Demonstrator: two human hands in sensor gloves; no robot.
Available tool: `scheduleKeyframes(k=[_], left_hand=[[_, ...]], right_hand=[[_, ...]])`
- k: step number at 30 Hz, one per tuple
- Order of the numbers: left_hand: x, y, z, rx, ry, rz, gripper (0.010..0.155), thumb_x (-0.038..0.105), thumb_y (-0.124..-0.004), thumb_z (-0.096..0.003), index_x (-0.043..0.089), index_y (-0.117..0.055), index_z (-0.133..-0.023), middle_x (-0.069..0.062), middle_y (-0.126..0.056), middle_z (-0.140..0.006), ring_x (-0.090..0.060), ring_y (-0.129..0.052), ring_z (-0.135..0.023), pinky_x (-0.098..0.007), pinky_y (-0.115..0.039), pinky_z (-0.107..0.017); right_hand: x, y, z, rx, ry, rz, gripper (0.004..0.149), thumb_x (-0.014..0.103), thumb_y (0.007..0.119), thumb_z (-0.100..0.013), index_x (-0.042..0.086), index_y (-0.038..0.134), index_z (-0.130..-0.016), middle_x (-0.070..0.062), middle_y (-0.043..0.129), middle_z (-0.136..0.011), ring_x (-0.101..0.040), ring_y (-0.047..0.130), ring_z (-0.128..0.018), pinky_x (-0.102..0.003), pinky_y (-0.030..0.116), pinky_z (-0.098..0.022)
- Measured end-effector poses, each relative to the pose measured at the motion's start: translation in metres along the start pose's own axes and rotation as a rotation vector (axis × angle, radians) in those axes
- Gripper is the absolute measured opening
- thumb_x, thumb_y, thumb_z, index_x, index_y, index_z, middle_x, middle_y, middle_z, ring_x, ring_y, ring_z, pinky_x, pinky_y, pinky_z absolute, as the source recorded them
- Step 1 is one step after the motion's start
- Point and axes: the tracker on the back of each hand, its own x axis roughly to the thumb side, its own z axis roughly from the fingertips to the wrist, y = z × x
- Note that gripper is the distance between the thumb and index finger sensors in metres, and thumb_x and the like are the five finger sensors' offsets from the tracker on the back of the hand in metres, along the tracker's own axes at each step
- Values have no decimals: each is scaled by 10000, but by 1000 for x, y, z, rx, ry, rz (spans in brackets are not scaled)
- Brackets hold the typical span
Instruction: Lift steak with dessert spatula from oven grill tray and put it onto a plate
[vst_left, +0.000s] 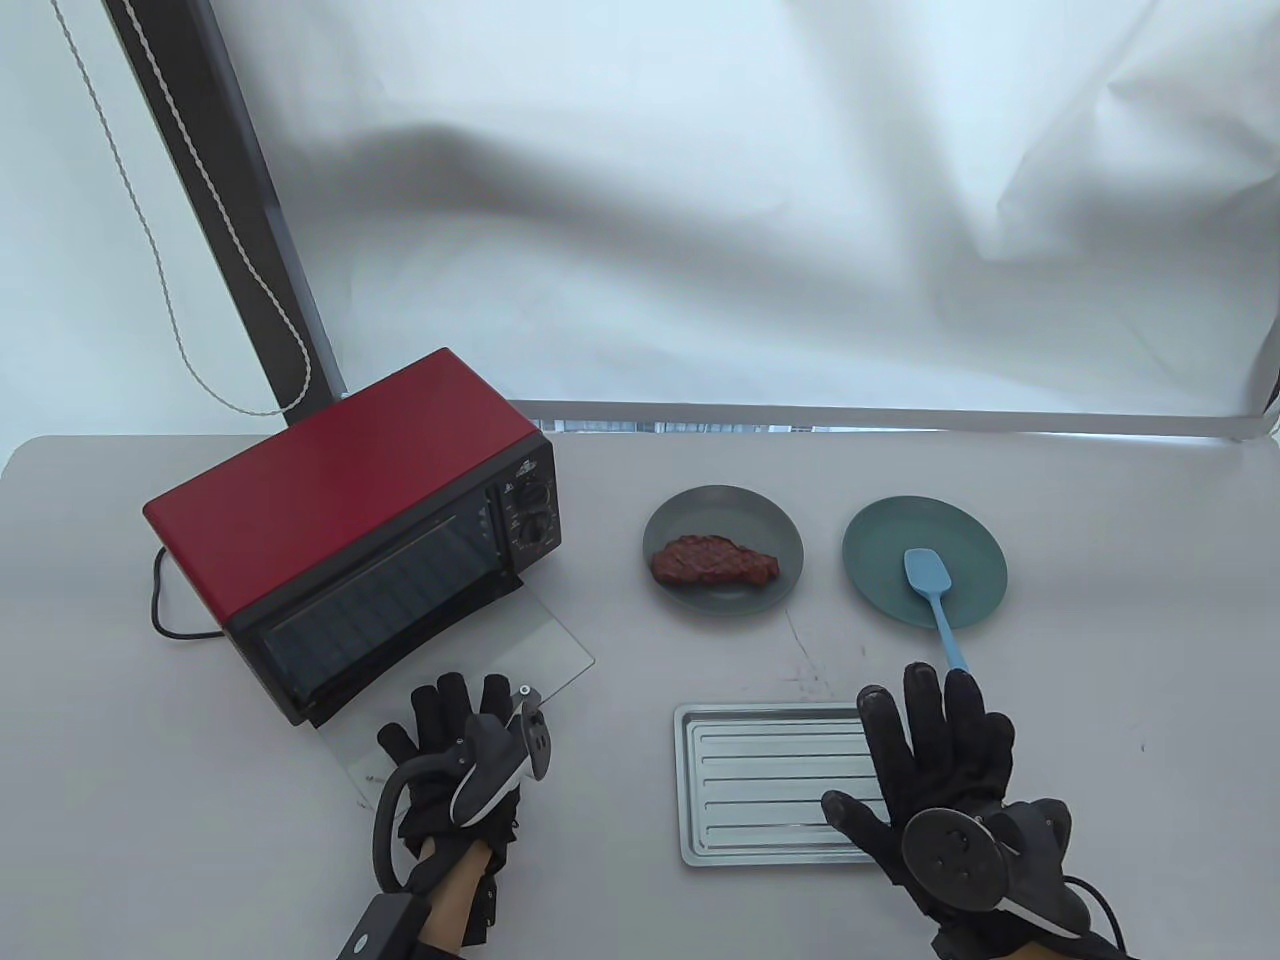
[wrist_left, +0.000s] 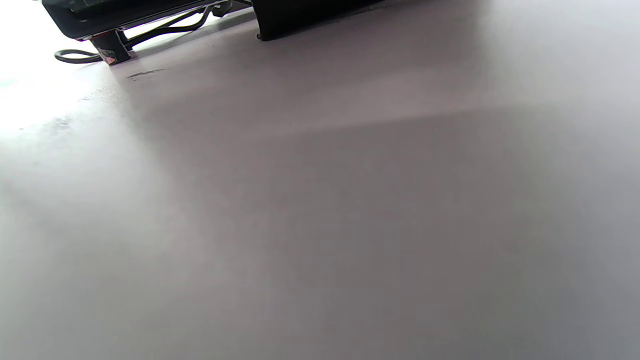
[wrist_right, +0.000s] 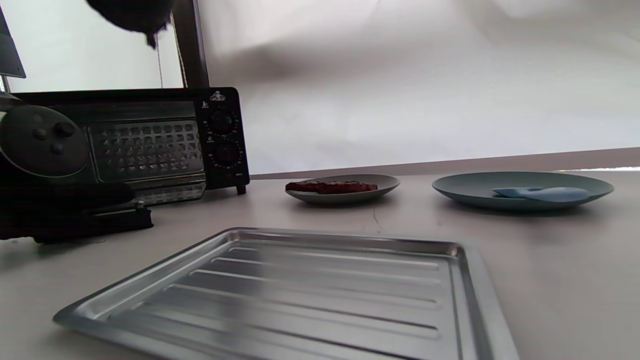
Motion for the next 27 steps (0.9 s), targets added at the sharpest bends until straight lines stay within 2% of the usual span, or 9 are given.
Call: scheduleKeyframes(k=[5, 10, 14, 21, 27], left_hand=[[-1, 3, 0, 16, 9, -3, 635, 439, -471, -656, 413, -6, -1086, -78, -47, -1245, -359, -167, -1183, -697, -261, -801], [1, 9, 0, 85, -2, -146, 668, 425, -561, -635, 397, -78, -1095, -75, -192, -1254, -354, -326, -1183, -677, -340, -807], [2, 18, 0, 74, -12, -201, 674, 414, -563, -629, 364, -82, -1098, -95, -241, -1249, -362, -392, -1173, -667, -371, -807], [-14, 54, 2, -7, -73, -130, 653, 401, -559, -630, 357, -122, -1113, -97, -300, -1259, -358, -452, -1171, -671, -383, -802], [-21, 82, 6, 35, -50, -161, 606, 393, -549, -629, 362, -212, -1132, -61, -465, -1249, -310, -597, -1145, -665, -395, -810]], right_hand=[[-1, -1, 0, -5, 11, -2, 904, 608, 615, -650, 151, 18, -1153, -381, -78, -1166, -706, 28, -1006, -840, 180, -634], [-2, -1, -1, -8, 13, -2, 901, 605, 613, -651, 151, 18, -1152, -381, -76, -1166, -706, 32, -1007, -838, 185, -637], [-2, -1, 0, -13, 10, -1, 898, 603, 612, -652, 149, 21, -1153, -383, -74, -1166, -704, 36, -1009, -837, 188, -638], [-2, 0, -1, -6, 11, -11, 892, 601, 608, -654, 149, 23, -1154, -381, -70, -1167, -703, 40, -1010, -835, 193, -641], [-2, 0, -1, -9, 7, -7, 886, 598, 605, -656, 150, 27, -1155, -380, -67, -1168, -701, 42, -1013, -833, 194, -644]])
